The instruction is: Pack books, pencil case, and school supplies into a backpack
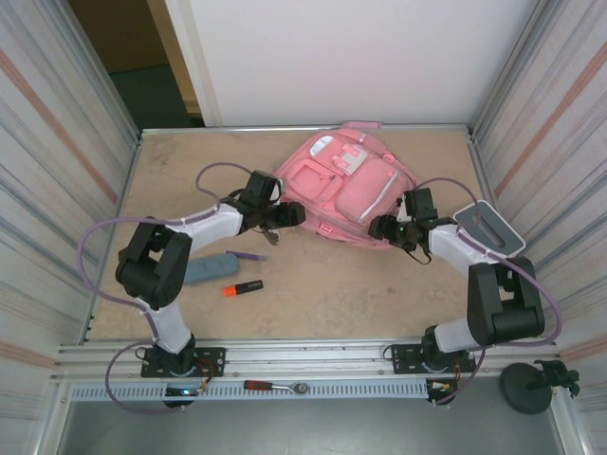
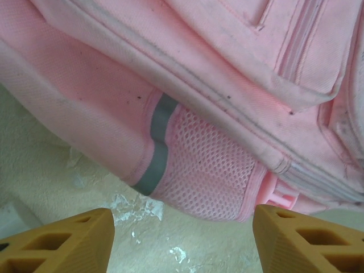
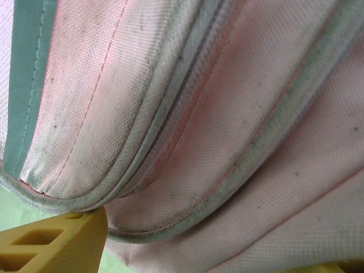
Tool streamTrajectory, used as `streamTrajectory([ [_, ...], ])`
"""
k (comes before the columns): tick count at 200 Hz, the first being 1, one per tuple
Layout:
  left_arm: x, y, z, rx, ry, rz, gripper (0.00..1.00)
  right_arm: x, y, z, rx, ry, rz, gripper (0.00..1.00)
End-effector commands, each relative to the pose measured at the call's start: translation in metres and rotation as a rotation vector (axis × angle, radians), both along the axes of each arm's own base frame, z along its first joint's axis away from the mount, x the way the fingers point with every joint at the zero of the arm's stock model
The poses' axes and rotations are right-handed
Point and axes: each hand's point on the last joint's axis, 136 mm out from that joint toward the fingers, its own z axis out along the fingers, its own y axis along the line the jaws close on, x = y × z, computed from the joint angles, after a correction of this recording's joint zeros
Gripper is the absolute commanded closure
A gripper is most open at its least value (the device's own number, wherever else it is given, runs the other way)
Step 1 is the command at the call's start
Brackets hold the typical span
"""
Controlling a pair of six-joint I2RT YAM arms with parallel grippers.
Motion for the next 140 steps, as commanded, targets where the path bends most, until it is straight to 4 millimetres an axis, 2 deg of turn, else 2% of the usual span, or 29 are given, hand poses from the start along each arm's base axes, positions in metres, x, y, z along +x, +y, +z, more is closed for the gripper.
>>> streamTrajectory([
  [1, 0.012, -0.005, 0.003, -0.025, -0.011, 0.02, 0.37, 0.03, -0.007, 0.015, -0.003, -0.078, -0.02, 0.33],
  [38, 0.02, -0.005, -0.002, -0.024, -0.007, 0.03, 0.37, 0.041, -0.007, 0.019, -0.012, -0.083, -0.019, 0.33],
  [110, 0.042, -0.011, -0.011, -0.082, 0.027, 0.033, 0.35, 0.032, -0.014, 0.022, -0.037, -0.088, -0.018, 0.31],
  [140, 0.049, -0.018, -0.015, -0.101, 0.039, 0.028, 0.4, 0.026, -0.013, 0.024, -0.031, -0.091, -0.01, 0.31],
])
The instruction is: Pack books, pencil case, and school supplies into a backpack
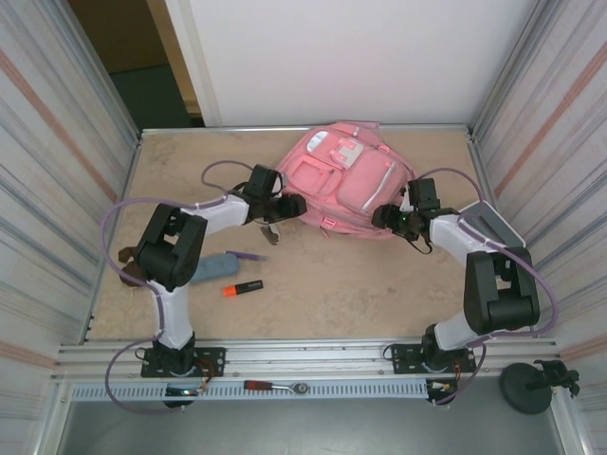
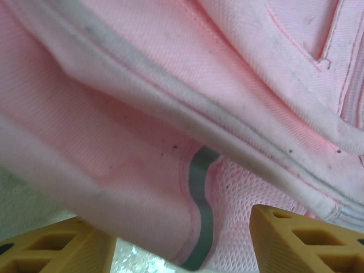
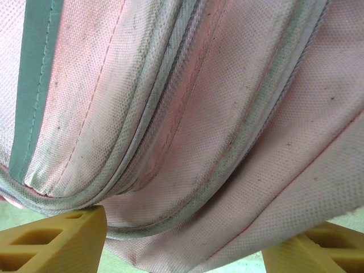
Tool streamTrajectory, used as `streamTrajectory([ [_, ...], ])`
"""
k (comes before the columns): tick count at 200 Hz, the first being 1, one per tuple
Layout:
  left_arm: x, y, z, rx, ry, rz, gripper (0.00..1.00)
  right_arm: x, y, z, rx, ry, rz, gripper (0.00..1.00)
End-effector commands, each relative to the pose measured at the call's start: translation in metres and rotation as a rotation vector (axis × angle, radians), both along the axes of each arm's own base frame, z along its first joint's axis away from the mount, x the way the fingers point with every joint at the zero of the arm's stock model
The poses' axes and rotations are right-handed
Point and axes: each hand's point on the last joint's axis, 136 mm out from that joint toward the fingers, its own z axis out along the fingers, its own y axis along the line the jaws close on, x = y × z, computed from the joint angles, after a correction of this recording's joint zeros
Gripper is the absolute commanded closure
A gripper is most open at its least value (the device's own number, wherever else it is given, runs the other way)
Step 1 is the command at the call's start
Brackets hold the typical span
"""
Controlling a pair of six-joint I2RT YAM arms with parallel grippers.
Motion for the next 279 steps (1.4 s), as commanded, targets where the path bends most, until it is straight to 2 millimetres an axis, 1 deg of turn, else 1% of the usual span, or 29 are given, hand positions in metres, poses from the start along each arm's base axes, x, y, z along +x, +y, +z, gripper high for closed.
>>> streamTrajectory([
  [1, 0.009, -0.011, 0.006, -0.047, -0.005, -0.009, 0.41, 0.001, -0.003, 0.015, -0.015, -0.055, 0.01, 0.31],
  [31, 0.013, -0.016, 0.0, -0.067, 0.006, -0.015, 0.51, -0.008, -0.003, 0.025, -0.029, -0.09, 0.023, 0.27],
  [47, 0.013, -0.018, -0.002, -0.076, 0.01, -0.018, 0.57, -0.016, 0.001, 0.031, -0.042, -0.119, 0.041, 0.26],
  [71, 0.012, -0.019, -0.004, -0.086, 0.014, -0.02, 0.66, -0.03, 0.013, 0.034, -0.078, -0.151, 0.084, 0.26],
  [89, 0.011, -0.021, -0.003, -0.094, 0.011, -0.026, 0.74, -0.037, 0.027, 0.033, -0.081, -0.183, 0.131, 0.26],
  [139, 0.005, -0.023, 0.02, -0.126, -0.024, -0.048, 0.92, -0.049, 0.074, 0.027, -0.094, -0.265, 0.278, 0.26],
  [167, 0.002, -0.026, 0.04, -0.161, -0.049, -0.063, 1.0, -0.052, 0.097, 0.024, -0.107, -0.328, 0.333, 0.28],
  [201, -0.002, -0.027, 0.058, -0.187, -0.07, -0.074, 1.0, -0.053, 0.12, 0.015, -0.146, -0.381, 0.392, 0.3],
  [215, -0.003, -0.027, 0.063, -0.192, -0.076, -0.077, 1.0, -0.051, 0.125, 0.011, -0.163, -0.394, 0.394, 0.31],
  [242, -0.004, -0.029, 0.07, -0.206, -0.085, -0.084, 1.0, -0.047, 0.137, 0.005, -0.185, -0.431, 0.383, 0.38],
  [279, -0.005, -0.028, 0.075, -0.205, -0.093, -0.091, 1.0, -0.042, 0.15, -0.009, -0.249, -0.464, 0.349, 0.45],
])
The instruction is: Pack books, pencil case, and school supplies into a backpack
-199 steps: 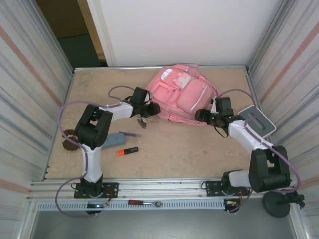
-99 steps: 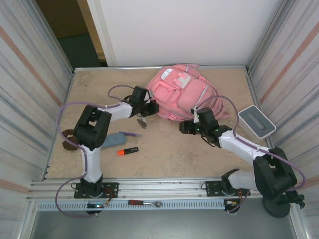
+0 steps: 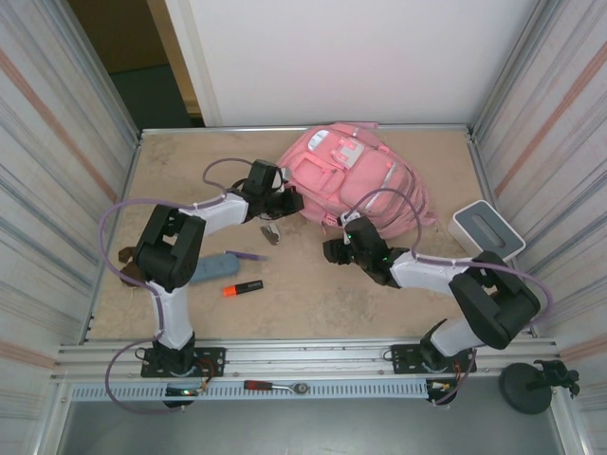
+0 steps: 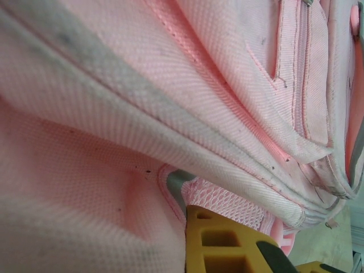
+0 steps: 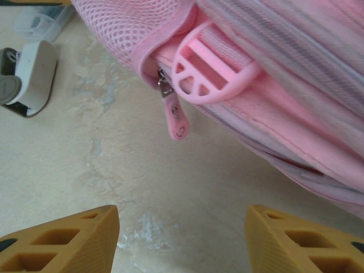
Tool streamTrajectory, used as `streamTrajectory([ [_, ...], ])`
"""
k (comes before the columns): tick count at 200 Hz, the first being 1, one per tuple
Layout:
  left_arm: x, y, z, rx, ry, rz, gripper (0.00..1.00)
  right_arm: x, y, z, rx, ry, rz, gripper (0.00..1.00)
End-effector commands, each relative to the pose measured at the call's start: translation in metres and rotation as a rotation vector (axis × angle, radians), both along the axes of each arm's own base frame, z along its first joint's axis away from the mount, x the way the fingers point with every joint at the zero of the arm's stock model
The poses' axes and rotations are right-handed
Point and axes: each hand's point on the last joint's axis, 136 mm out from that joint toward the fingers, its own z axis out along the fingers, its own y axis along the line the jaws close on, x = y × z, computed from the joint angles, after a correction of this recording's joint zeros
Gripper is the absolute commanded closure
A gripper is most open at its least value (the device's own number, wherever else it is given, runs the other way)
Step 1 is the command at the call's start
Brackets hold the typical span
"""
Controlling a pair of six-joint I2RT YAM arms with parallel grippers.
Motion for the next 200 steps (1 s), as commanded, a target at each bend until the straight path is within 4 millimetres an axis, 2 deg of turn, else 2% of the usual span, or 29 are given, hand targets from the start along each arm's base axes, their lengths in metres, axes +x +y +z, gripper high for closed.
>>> streamTrajectory([
  [1, -0.005, -0.009, 0.048, -0.075, -0.09, -0.051, 1.0, 0.013, 0.004, 0.002, -0.02, -0.089, -0.061, 0.45],
  [61, -0.007, -0.01, 0.051, -0.084, -0.092, -0.06, 1.0, 0.027, 0.01, -0.018, -0.078, -0.134, -0.121, 0.46],
  [93, -0.009, -0.01, 0.052, -0.09, -0.094, -0.06, 1.0, 0.038, 0.011, -0.016, -0.106, -0.177, -0.139, 0.47],
  [134, -0.012, -0.01, 0.05, -0.095, -0.088, -0.066, 1.0, 0.051, 0.024, -0.017, -0.12, -0.2, -0.123, 0.47],
  [200, -0.017, -0.007, 0.051, -0.092, -0.088, -0.067, 1.0, 0.068, 0.024, -0.01, -0.149, -0.241, -0.176, 0.58],
])
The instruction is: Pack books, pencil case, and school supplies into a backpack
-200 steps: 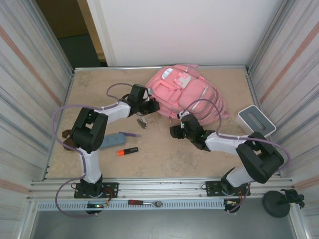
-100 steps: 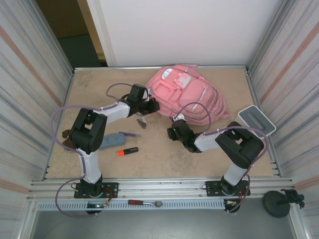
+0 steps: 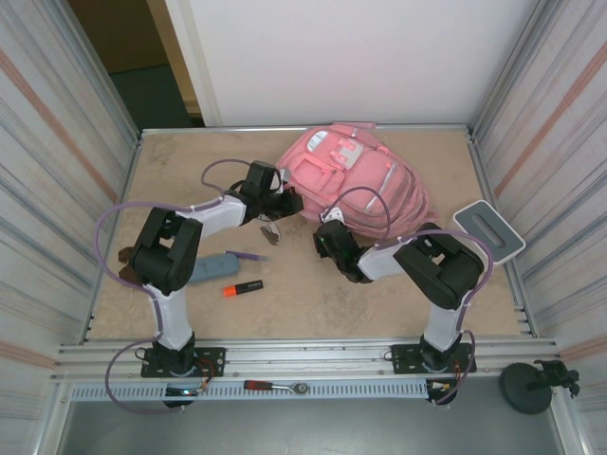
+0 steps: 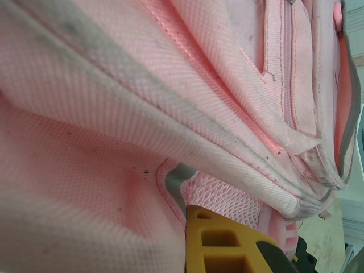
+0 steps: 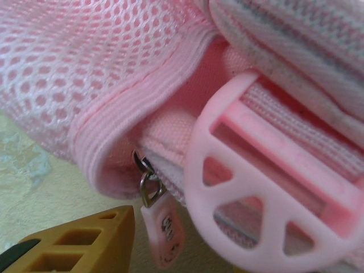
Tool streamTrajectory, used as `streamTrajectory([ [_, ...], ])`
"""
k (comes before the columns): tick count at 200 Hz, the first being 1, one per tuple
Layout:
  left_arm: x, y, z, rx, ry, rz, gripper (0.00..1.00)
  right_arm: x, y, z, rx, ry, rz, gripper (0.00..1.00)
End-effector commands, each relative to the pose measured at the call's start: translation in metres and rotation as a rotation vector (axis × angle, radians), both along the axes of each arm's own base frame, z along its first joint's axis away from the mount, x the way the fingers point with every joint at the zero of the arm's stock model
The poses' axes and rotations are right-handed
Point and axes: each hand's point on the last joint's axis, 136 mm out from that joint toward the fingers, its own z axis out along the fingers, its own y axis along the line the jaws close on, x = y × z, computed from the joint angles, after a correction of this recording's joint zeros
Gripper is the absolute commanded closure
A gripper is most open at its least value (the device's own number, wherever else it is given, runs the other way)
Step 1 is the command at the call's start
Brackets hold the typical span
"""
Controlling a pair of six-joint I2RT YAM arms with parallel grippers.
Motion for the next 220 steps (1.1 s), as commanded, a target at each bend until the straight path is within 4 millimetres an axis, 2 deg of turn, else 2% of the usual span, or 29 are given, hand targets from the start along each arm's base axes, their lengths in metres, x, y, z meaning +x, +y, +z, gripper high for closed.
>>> streamTrajectory([
  [1, -0.01, -0.007, 0.045, -0.071, -0.077, -0.053, 1.0, 0.016, 0.005, 0.018, -0.006, -0.075, -0.023, 0.59],
  [36, -0.011, -0.007, 0.042, -0.065, -0.074, -0.055, 1.0, 0.015, 0.003, 0.014, -0.032, -0.072, -0.019, 0.76],
  [88, -0.011, 0.001, 0.035, -0.053, -0.066, -0.046, 1.0, -0.005, -0.018, 0.01, -0.065, -0.051, -0.015, 1.0],
  [172, -0.001, 0.014, 0.028, -0.045, -0.059, -0.025, 1.0, -0.036, -0.06, 0.012, -0.114, -0.007, -0.049, 1.0],
  [220, 0.004, 0.017, 0.026, -0.043, -0.058, -0.022, 1.0, -0.054, -0.092, 0.009, -0.046, 0.06, -0.121, 1.0],
])
